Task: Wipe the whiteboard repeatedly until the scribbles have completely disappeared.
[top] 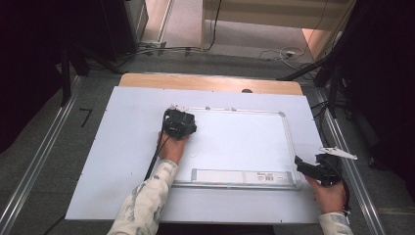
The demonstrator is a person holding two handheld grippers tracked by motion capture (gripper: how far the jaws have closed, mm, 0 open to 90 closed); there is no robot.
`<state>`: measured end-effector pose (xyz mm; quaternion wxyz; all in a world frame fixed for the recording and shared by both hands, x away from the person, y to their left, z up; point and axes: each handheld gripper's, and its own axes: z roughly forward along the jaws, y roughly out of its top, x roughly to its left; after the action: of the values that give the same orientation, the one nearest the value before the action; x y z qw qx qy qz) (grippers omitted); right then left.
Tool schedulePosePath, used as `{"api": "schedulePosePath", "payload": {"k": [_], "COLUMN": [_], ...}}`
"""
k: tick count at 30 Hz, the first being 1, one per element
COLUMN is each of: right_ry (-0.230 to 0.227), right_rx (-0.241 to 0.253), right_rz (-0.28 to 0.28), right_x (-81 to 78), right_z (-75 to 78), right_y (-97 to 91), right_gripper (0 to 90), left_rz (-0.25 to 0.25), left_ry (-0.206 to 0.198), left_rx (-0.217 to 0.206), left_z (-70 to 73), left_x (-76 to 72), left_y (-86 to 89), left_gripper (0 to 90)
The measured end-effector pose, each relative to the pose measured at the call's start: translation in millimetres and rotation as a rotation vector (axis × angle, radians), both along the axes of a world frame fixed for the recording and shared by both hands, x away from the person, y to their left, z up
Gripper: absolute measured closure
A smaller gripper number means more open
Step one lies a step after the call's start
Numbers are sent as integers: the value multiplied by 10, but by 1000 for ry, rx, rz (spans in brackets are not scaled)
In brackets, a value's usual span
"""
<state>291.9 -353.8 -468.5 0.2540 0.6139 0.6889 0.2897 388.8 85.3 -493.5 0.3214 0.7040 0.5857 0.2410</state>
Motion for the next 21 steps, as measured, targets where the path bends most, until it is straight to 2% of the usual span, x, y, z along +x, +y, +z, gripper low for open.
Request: {"api": "schedulePosePath", "payload": {"k": [4, 8, 11, 15, 21], "right_ry": [-3, -2, -2, -1, -3], "right_rx": [-5, -9, -9, -10, -14], "right_rz": [6, 7, 8, 11, 14], "right_x": [1, 11, 14, 22, 28], "right_z": [7, 8, 10, 7, 9], "right_y": [26, 46, 55, 60, 69], "right_gripper": [141, 140, 141, 141, 140], "left_rz": [1, 4, 5, -22, -59], "left_ry": [1, 2, -1, -3, -5], "left_rx": [-1, 5, 1, 0, 2], "left_z": [-7, -10, -14, -19, -20], "left_x": [-206, -341, -414, -497, -528], "left_y": [-58, -150, -216, -325, -490], "left_gripper": [415, 414, 414, 414, 415]}}
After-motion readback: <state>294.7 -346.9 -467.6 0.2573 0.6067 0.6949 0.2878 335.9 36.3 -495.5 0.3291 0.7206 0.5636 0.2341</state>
